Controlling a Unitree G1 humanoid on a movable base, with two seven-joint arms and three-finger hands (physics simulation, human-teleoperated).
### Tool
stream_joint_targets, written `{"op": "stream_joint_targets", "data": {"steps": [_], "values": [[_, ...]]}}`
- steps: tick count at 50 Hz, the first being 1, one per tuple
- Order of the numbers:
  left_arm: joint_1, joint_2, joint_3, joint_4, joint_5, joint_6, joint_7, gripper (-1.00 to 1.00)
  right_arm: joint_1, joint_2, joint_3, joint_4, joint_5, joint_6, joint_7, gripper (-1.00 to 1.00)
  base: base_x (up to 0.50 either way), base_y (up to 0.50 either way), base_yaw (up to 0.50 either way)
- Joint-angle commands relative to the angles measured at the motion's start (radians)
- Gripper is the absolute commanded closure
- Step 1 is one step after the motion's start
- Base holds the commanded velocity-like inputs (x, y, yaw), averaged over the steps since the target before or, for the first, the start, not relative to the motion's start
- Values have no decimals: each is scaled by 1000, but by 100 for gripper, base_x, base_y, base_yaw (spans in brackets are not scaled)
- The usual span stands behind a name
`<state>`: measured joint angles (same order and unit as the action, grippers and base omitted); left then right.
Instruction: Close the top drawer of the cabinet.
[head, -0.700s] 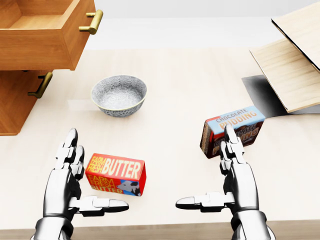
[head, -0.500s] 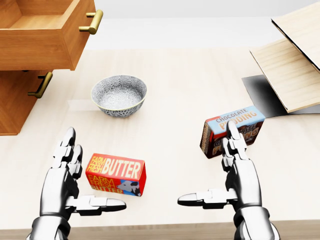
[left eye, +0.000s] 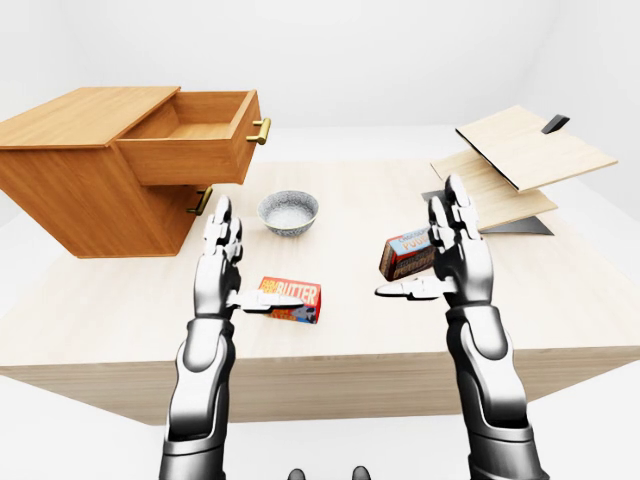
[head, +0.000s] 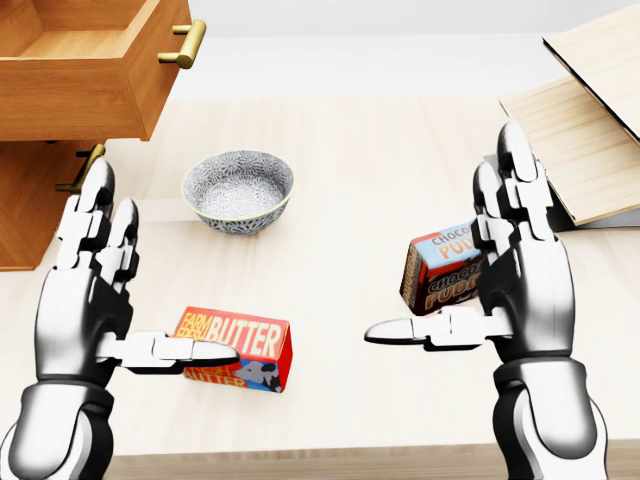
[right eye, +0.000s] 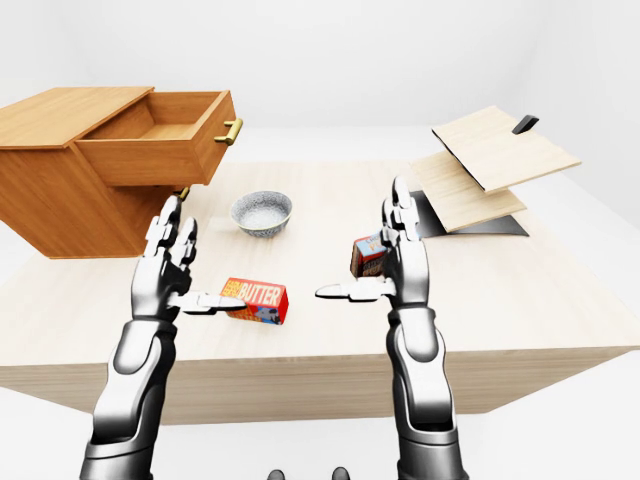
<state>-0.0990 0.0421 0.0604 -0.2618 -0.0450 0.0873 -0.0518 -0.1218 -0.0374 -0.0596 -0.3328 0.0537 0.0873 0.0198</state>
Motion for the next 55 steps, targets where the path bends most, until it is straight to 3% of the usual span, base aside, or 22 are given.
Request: {"op": "stream_joint_targets", "data": {"steps": [1, 29, 49, 55], "values": [[-13, -2, -5, -82, -3, 0, -6, -100, -6, -3, -3, -73, 21, 0, 2, -100, 0, 0, 0], [-17, -2, -4, -60, -4, 0, -11, -100, 2, 4, 8, -69, 9, 0, 12, -100, 36, -9, 0], [-30, 1, -5, -54, 3, 0, -6, -100, 5, -1, -1, -76, 16, 0, 12, -100, 0, 0, 0], [-113, 36, -2, 9, 134, 0, 35, -100, 4, -1, 0, -72, 14, 0, 13, -100, 0, 0, 0]]}}
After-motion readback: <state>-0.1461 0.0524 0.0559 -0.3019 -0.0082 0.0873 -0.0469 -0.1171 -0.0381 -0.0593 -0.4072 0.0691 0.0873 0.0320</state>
